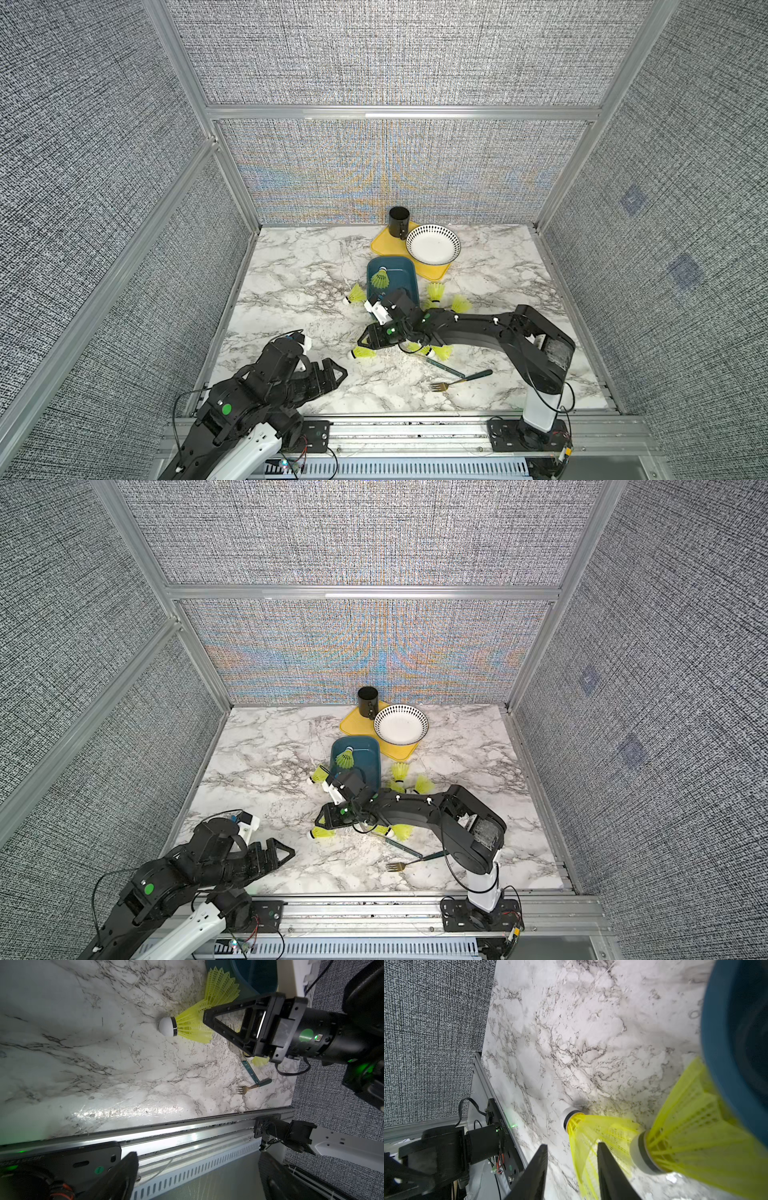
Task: Put the shuttlecocks into the storage box
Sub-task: Pick up the shuttlecock at the center of the board.
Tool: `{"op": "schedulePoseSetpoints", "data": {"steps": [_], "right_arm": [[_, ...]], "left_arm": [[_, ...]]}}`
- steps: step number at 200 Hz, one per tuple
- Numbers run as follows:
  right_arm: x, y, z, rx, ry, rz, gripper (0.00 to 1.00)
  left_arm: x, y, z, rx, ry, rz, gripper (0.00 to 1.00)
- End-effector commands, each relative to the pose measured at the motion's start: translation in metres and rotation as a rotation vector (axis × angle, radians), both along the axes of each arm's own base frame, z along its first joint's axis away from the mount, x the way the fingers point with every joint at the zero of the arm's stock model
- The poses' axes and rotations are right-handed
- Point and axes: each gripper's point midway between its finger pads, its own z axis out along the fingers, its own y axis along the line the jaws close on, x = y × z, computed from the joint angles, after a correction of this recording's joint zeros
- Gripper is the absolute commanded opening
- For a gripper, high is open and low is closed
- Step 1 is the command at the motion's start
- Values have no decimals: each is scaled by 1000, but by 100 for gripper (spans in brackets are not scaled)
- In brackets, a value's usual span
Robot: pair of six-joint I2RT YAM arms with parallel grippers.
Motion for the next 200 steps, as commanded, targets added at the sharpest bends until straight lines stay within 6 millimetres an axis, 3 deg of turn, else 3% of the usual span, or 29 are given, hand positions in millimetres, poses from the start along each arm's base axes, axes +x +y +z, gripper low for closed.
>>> {"op": "schedulePoseSetpoints", "data": {"steps": [1,102,124,159,200], "right_arm": [[1,-1,1,-8,-13,1,40],[-7,-2,-5,-26,22,38,25],[-10,-3,-5,-24,28,49,14],[-15,1,6,-5,11,79,0],[-18,8,36,-18,-98,119,0]], "left_arm": [[-2,0,-1,-5,0,-10,93],[3,-1,-1,6,-9,1,93],[6,-1,-1,6,-15,6,93],[7,-2,0,7,-19,7,93],[12,-3,4,-8,-43,23,93]]}}
